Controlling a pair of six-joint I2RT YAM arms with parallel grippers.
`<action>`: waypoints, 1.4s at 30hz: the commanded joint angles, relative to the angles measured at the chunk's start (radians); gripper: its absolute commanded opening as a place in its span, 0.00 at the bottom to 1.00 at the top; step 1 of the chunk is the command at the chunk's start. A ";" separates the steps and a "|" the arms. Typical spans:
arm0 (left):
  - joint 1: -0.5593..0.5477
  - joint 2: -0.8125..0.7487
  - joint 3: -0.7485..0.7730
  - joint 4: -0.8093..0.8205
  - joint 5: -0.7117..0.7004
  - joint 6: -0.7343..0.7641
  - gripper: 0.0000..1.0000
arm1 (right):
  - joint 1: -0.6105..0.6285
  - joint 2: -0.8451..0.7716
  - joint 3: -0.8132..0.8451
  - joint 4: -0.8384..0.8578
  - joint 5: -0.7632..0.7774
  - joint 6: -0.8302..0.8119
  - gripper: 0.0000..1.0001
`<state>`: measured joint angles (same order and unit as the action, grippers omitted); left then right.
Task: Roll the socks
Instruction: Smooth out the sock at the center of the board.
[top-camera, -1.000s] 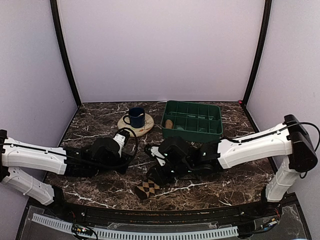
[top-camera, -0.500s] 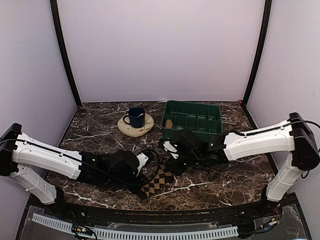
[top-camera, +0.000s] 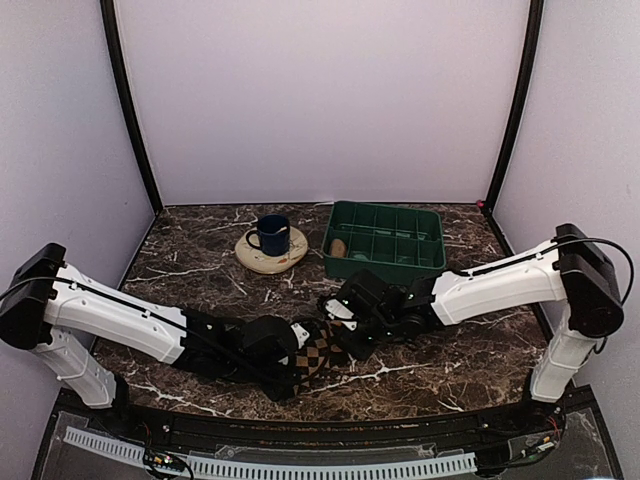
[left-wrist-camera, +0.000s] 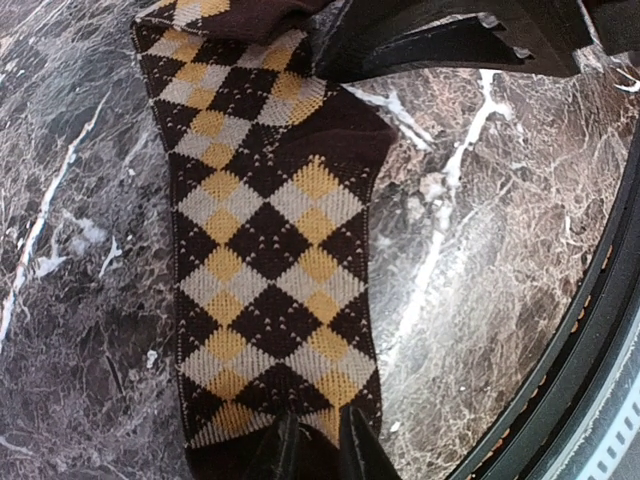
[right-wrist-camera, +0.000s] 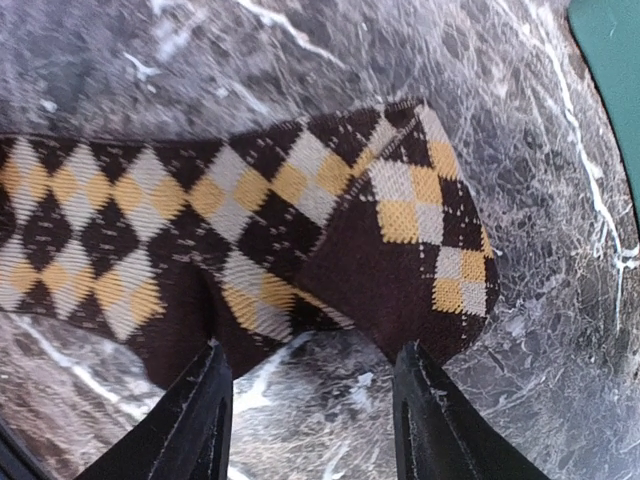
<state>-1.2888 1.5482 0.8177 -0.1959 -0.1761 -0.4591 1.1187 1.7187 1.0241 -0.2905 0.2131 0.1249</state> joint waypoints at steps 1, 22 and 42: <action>-0.005 -0.016 -0.023 -0.017 -0.019 -0.031 0.17 | -0.025 0.031 -0.008 0.049 -0.005 -0.039 0.50; -0.006 0.029 -0.062 0.002 -0.042 -0.062 0.13 | -0.083 0.123 0.079 0.070 0.025 -0.130 0.31; 0.003 0.027 -0.070 -0.063 -0.262 -0.059 0.14 | -0.175 0.059 0.122 -0.061 -0.043 -0.095 0.00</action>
<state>-1.2896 1.5837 0.7620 -0.2218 -0.3450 -0.5205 0.9688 1.8355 1.1236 -0.2859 0.2020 -0.0082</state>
